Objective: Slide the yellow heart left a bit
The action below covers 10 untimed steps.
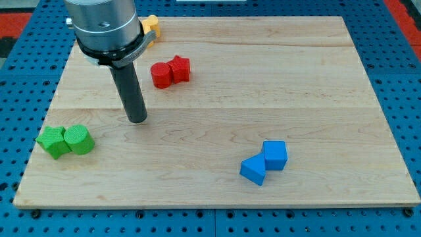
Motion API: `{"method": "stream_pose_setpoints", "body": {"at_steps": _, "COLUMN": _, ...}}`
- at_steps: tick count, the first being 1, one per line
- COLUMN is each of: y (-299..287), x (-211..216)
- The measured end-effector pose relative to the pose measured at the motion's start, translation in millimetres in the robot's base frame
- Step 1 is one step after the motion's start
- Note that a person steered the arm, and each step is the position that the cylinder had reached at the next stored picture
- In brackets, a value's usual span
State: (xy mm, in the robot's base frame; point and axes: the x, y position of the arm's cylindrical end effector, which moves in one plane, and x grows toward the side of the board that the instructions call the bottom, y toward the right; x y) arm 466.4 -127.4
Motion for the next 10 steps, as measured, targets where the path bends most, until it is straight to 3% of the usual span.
{"method": "stream_pose_setpoints", "body": {"at_steps": 3, "y": 8, "x": 0}}
{"method": "stream_pose_setpoints", "body": {"at_steps": 4, "y": 73, "x": -37}}
{"method": "stream_pose_setpoints", "body": {"at_steps": 5, "y": 192, "x": -71}}
{"method": "stream_pose_setpoints", "body": {"at_steps": 6, "y": 216, "x": -168}}
{"method": "stream_pose_setpoints", "body": {"at_steps": 7, "y": 193, "x": -232}}
{"method": "stream_pose_setpoints", "body": {"at_steps": 10, "y": 172, "x": -248}}
